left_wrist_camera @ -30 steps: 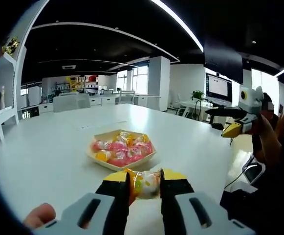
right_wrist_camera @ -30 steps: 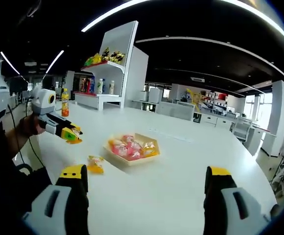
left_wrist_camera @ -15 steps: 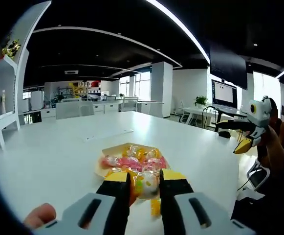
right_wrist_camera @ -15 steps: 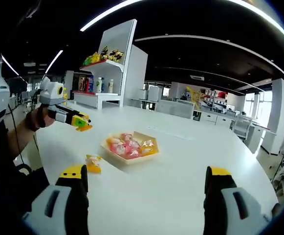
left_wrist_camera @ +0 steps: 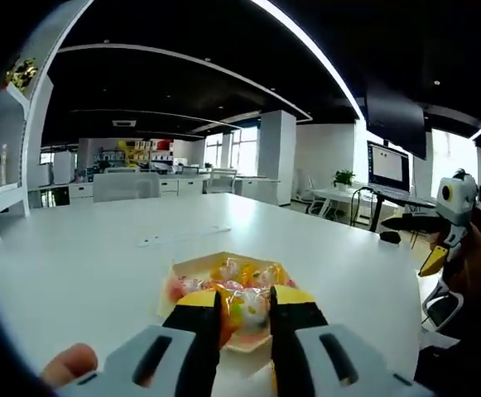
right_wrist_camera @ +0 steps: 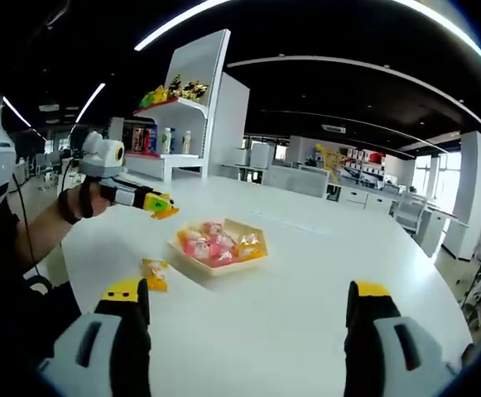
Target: Pick up the marshmallows scattered on the table and place them into the bowl on the table
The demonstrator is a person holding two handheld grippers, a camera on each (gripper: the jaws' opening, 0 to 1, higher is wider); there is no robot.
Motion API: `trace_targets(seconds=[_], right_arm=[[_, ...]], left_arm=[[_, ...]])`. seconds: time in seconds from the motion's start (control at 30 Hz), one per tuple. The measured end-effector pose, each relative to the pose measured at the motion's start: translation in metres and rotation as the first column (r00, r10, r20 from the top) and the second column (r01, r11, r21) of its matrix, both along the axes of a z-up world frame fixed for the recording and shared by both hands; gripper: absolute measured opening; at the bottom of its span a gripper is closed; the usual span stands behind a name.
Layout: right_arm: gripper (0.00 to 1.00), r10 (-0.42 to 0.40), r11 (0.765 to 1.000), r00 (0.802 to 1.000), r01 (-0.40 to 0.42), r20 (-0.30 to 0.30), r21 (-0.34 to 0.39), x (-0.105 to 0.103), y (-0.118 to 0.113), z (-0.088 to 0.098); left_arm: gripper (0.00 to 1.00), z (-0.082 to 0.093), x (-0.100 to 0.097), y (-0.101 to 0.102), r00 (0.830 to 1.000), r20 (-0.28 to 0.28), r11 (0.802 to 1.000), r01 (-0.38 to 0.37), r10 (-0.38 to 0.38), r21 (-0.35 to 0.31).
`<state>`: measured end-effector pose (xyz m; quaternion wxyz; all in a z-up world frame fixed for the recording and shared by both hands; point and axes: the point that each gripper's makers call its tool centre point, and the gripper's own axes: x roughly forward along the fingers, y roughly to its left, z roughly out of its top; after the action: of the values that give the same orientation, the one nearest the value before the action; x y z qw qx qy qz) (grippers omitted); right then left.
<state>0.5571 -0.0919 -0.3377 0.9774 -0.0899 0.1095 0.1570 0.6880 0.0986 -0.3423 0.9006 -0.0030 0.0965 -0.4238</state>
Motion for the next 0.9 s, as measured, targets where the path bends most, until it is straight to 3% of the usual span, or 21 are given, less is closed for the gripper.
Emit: trace_targets(seconds=[0.23,0.3,0.47,0.9], right_arm=[[0.96,-0.008,1.0,1.0,0.008,-0.003,0.002,0.0,-0.003,-0.002],[0.96,-0.008,1.0,1.0,0.008,-0.003,0.0,0.0,-0.003,-0.002],[0.96,0.002,1.0,1.0,-0.002,-0.007,0.005,-0.001,0.001,-0.004],[0.96,-0.001,1.0,1.0,0.001,-0.012,0.001,0.0,-0.001,-0.006]], left_arm=[[0.22,0.001,0.026,-0.008,0.998,0.028,0.998,-0.052,0.054,-0.043],[0.23,0.002,0.037,-0.009,0.991,0.086,0.994,-0.096,0.1,-0.043],[0.23,-0.006,0.048,-0.022,0.987,0.101,0.991,-0.119,0.124,-0.058],[0.23,-0.022,0.075,-0.026,0.98,0.102,0.984,-0.167,0.173,-0.061]])
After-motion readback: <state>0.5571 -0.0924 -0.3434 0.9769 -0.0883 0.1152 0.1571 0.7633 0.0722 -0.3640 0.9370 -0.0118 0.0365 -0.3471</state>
